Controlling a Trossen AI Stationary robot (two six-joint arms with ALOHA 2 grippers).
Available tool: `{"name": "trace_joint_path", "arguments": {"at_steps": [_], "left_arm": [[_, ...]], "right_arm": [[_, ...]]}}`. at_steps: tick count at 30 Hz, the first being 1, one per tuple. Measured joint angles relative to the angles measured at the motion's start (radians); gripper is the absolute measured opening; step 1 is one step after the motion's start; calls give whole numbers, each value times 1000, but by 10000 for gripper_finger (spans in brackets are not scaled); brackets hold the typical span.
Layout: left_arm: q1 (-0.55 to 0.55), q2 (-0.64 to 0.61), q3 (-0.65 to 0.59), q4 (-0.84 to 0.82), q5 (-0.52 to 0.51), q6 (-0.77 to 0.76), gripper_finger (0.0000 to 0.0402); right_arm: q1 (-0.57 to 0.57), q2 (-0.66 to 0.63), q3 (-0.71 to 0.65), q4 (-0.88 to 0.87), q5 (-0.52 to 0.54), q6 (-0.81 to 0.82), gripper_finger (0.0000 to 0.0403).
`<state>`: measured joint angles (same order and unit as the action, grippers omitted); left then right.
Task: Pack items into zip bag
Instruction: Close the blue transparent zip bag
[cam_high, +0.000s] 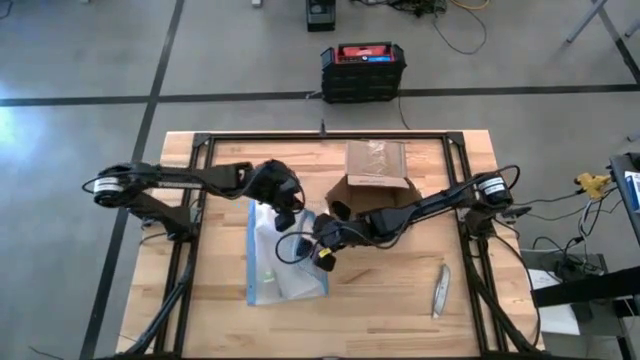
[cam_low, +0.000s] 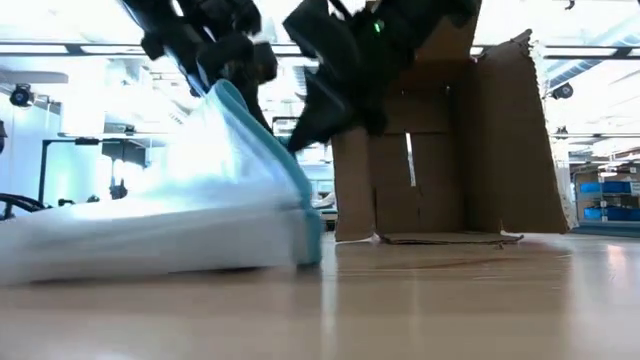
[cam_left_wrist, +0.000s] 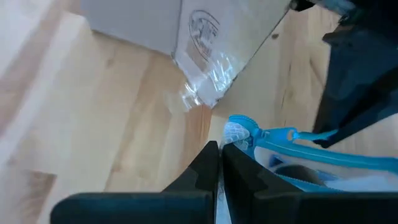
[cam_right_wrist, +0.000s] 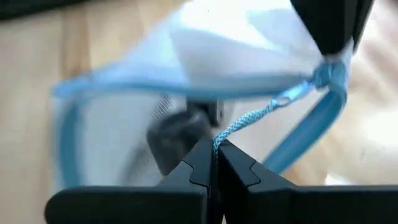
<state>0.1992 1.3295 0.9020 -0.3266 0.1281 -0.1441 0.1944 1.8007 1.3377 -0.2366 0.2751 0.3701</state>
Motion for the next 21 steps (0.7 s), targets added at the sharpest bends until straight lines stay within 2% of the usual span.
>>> {"name": "trace_joint_path", "arguments": {"at_steps": [9, 14, 21], "left_arm": [[0, -216, 2, -52, -14, -33, 0], [1, -348, 3, -97, -17, -48, 0], [0, -477, 3, -79, -14, -75, 0]], "right_arm": [[-12, -57, 160, -8, 16, -121, 0], [-27, -107, 216, -85, 106, -119, 0], [-78, -175, 245, -125, 112, -79, 0]]}}
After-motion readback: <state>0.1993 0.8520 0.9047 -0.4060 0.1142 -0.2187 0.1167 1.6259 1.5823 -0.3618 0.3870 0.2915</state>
